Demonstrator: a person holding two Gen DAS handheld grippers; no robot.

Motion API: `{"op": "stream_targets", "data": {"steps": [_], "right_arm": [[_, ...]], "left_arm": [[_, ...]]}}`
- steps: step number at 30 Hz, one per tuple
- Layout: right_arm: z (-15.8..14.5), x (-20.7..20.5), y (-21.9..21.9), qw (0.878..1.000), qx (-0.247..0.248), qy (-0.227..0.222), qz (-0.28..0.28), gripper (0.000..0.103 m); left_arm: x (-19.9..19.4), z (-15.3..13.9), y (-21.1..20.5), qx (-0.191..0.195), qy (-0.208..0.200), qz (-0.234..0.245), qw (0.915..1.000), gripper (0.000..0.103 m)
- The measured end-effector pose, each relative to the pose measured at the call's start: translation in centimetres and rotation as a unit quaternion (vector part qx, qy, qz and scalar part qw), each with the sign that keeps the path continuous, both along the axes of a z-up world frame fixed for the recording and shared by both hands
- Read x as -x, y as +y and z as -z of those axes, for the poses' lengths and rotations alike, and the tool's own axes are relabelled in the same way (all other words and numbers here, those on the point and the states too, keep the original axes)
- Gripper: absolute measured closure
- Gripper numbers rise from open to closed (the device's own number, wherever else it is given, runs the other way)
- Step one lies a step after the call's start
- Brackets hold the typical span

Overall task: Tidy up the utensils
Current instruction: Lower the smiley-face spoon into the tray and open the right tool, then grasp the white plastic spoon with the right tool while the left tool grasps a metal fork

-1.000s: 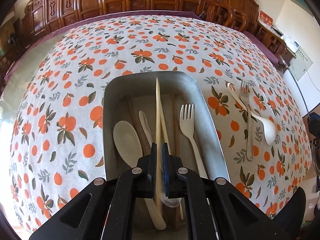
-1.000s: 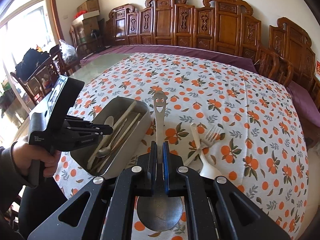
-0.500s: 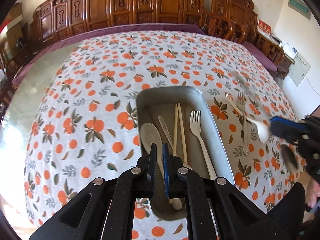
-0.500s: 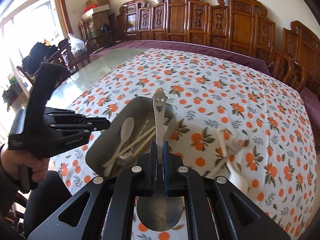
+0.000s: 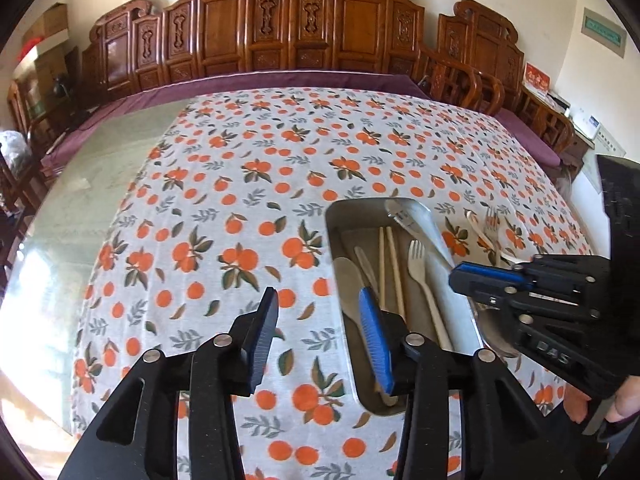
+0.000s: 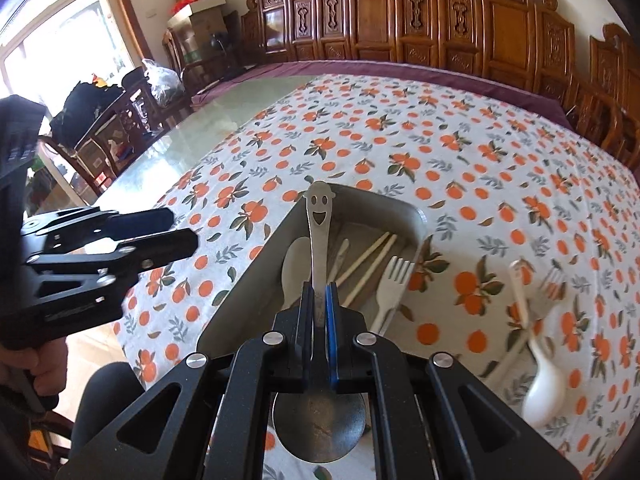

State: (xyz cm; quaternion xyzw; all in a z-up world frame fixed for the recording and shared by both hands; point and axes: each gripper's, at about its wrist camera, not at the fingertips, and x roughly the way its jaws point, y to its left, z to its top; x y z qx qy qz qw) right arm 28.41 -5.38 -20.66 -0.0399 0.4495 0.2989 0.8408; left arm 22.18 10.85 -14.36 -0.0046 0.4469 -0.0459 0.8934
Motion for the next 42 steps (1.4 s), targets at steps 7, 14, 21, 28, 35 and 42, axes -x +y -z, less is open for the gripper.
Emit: {"op": "stream_targets", "data": {"steps": [7, 14, 21, 28, 35, 42], "right_arm": [[1.8, -1.4, 1.9, 1.000, 0.007, 0.024, 0.013, 0.096], [4.0, -2.4, 3.1, 0.999, 0.029, 0.039, 0.019, 0.095], [4.9, -2.7, 3.6, 0.998, 0.043, 0.038, 0.011, 0.095], [4.6, -2.7, 2.9, 0.999, 0.029, 0.034, -0.001, 0.092], [2.5, -2.1, 1.0, 1.000, 0.011, 0.009, -0.016, 0.092], [-0.8, -1.8, -4.5, 0.999, 0.015, -0.036, -0.008, 0.092]], "left_arm": [[0.6, -0.1, 1.4, 0.003, -0.002, -0.012, 0.9999, 0.062], [0.6, -0.4, 1.9, 0.004, -0.004, -0.016, 0.9999, 0.062], [0.5, -0.6, 2.1, 0.006, -0.006, -0.020, 0.9998, 0.062], [0.4, -0.6, 2.0, 0.004, -0.006, -0.019, 0.9998, 0.062], [0.4, -0.8, 0.9, 0.002, -0.006, -0.018, 0.9998, 0.049], [0.0, -0.9, -1.5, 0.007, -0.009, 0.005, 0.9999, 0.023]]}}
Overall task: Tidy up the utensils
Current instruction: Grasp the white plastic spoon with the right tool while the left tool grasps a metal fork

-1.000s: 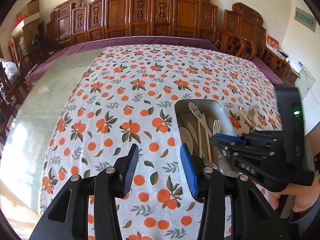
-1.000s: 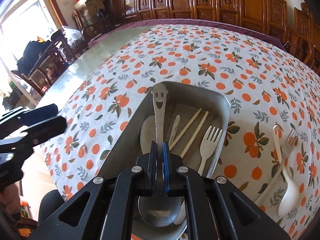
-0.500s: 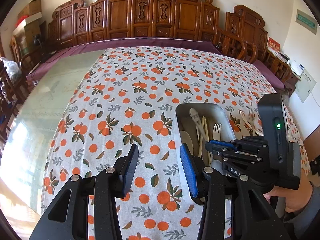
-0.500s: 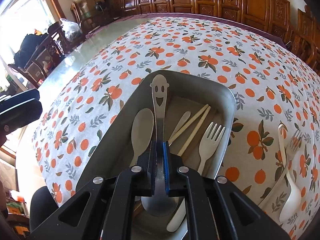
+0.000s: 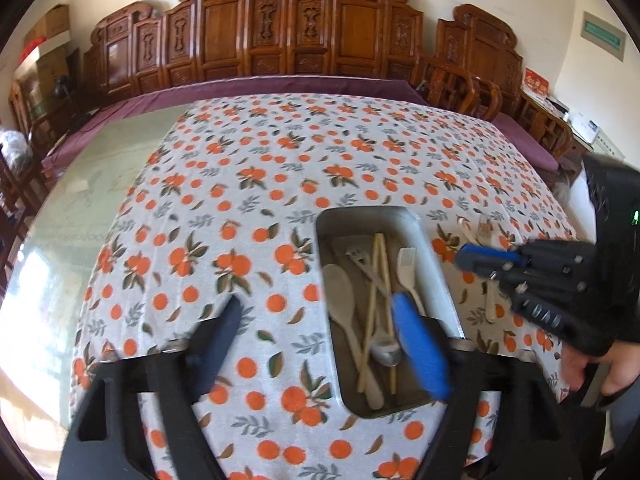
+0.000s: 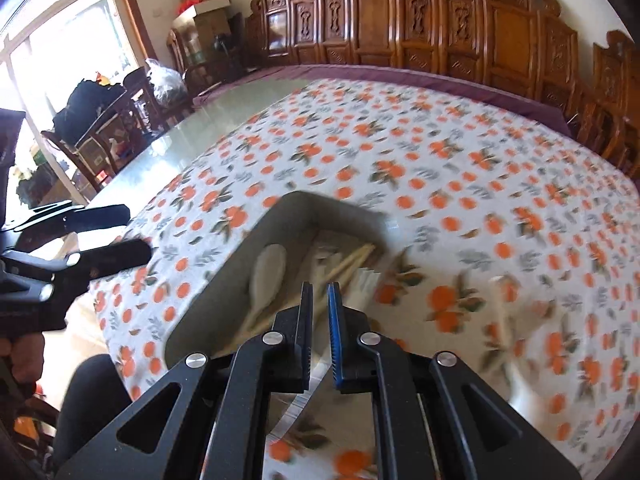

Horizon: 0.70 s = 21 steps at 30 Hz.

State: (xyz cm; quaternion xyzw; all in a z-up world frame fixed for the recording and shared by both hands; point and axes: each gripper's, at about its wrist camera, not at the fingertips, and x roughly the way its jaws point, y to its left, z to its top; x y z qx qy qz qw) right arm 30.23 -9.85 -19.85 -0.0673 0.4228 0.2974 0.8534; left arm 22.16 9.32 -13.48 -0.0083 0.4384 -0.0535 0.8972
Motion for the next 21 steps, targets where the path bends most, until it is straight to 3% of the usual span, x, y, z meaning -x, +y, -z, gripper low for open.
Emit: {"op": "stream_targets", "data": {"steps": [8, 10, 14, 17, 21], "right_arm": [[-1.1, -1.4, -7.5, 0.998, 0.031, -0.022, 0.041, 0.092], [-0.7, -1.5, -9.4, 0.998, 0.034, -0.018, 0.055, 0.085], [0.4, -1.5, -12.2, 0.997, 0.034, -0.007, 0.075, 0.082], [0.9, -1.3, -13.6, 0.996, 0.031, -0.002, 0.084, 0.069], [1.7, -1.2, -15.5, 0.995, 0.033, 0.004, 0.096, 0.062]], "left_arm": [[-0.8, 0.0, -3.6, 0.008, 0.005, 0.025, 0.9996, 0.021], [-1.1, 0.0, -4.6, 0.007, 0.005, 0.034, 0.9994, 0.021], [-1.9, 0.3, -7.5, 0.007, 0.009, 0.059, 0.9982, 0.021], [-2.6, 0.4, -9.5, 0.006, 0.010, 0.078, 0.9969, 0.021], [-3.8, 1.0, -12.5, 0.005, 0.015, 0.101, 0.9947, 0.021]]}}
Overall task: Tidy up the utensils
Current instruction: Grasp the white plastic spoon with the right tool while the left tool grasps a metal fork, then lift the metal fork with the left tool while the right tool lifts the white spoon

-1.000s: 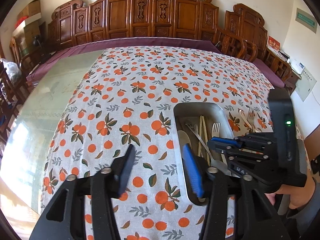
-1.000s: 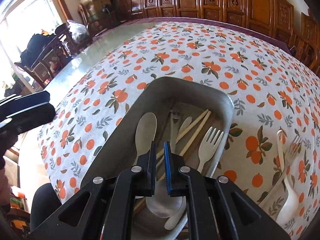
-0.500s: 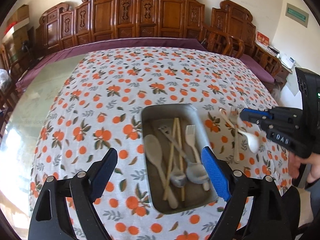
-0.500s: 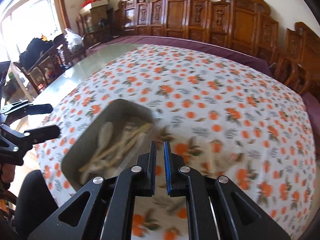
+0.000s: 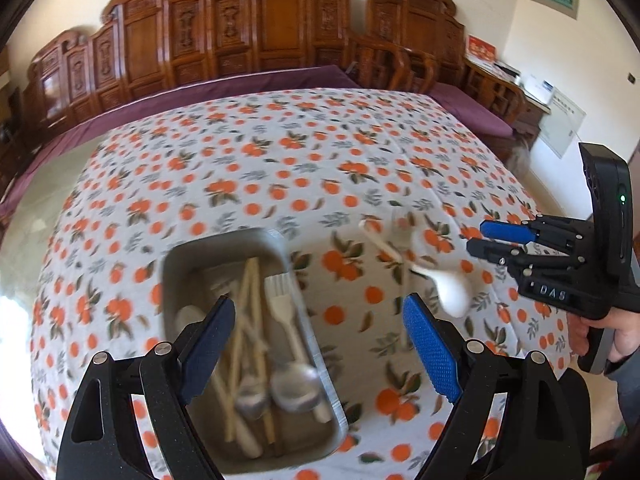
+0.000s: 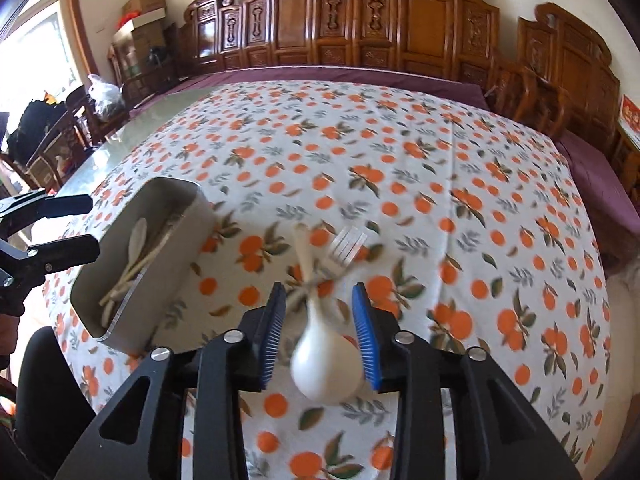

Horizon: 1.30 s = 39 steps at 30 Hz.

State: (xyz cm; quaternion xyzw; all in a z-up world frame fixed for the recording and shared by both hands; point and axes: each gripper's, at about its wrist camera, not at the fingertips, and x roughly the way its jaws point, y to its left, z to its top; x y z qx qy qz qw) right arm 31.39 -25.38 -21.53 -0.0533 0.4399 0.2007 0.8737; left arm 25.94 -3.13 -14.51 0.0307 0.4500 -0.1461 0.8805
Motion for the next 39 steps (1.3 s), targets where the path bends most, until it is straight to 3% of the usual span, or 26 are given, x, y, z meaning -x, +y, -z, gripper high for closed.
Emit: {"op": "stream_targets", "data": {"steps": [5, 11, 16, 23, 29, 39], "right_arm": [[1.5, 0.0, -2.0, 1.000, -0.004, 0.013, 0.014, 0.060], [3.6, -0.1, -3.5, 0.999, -0.006, 0.027, 0.026, 0.060], [4.4, -0.1, -4.2, 0.999, -0.012, 0.032, 0.030, 0.060], [4.8, -0.4, -5.2, 0.999, -0.020, 0.035, 0.035, 0.060], [4.6, -0.4, -4.8, 0.999, -0.022, 0.034, 0.030, 0.060], [5.1, -1.1, -2.0, 0.999, -0.018, 0.040, 0.008, 0.060]], "left_arm": [[-1.6, 1.4, -3.0, 0.009, 0.012, 0.027, 0.9995, 0.024], [-3.8, 4.1, -6.2, 0.015, 0.049, 0.050, 0.9974, 0.043], [-5.3, 6.6, -8.1, 0.020, 0.088, 0.061, 0.9940, 0.066], [-7.0, 9.1, -10.5, 0.003, 0.111, 0.067, 0.9915, 0.078], [-7.8, 10.2, -10.8, -0.007, 0.128, 0.068, 0.9894, 0.096], [-5.8, 7.9, -8.6, 0.006, 0.108, 0.062, 0.9922, 0.097]]}}
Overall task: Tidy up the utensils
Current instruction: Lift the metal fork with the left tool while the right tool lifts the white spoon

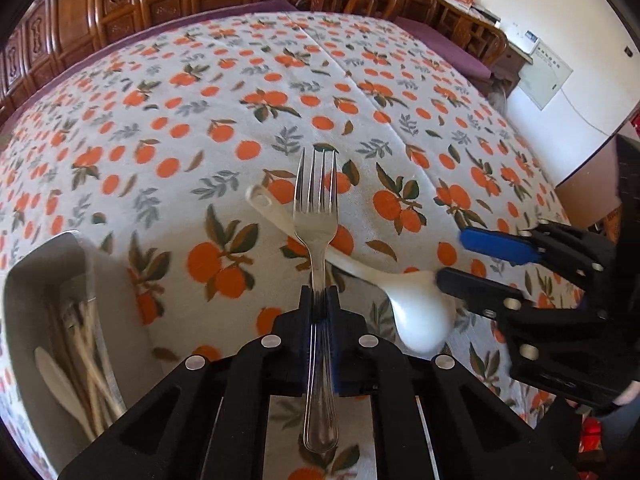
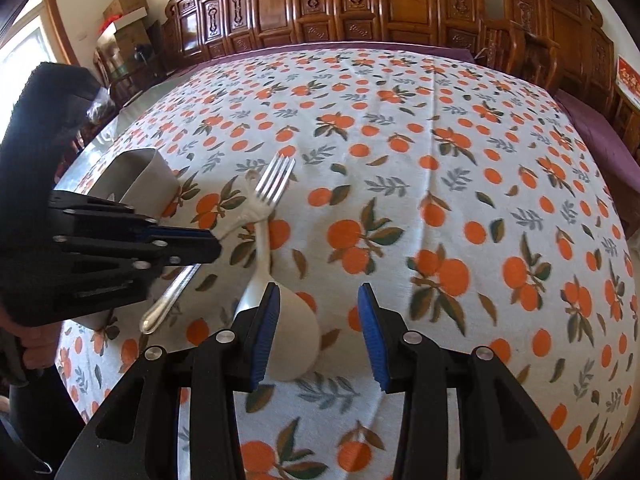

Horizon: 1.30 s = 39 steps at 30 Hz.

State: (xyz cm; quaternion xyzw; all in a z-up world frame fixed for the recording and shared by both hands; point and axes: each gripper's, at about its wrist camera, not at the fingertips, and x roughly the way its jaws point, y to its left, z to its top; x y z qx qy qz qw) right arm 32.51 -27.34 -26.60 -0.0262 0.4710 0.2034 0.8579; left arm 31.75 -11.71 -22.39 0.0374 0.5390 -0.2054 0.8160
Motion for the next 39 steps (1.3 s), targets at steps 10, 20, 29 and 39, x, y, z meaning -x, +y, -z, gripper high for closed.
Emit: {"op": "stream_targets", "data": {"steps": [10, 20, 29, 39], "right_arm": [[0.9, -2.3, 3.8, 0.999, 0.014, 0.021, -0.021, 0.060], [2.2, -1.8, 6.9, 0.993, 0.099, 0.034, -0.055, 0.078], [2.2, -0.2, 7.3, 0.990, 0.120, 0.044, -0.052, 0.092], [0.1, 2.3, 6.2, 0.995, 0.088, 0.034, -0.033, 0.092]], "left_arm": [[2.0, -3.9, 3.2, 0.013, -0.036, -0.019, 0.9991, 0.097], [4.0, -6.3, 5.9, 0.021, -0.055, -0.037, 0.9976, 0.097], [6.3, -7.8, 7.6, 0.020, -0.069, -0.051, 0.9961, 0.097], [7.7, -9.2, 9.1, 0.019, -0.083, -0.063, 0.9944, 0.097]]}}
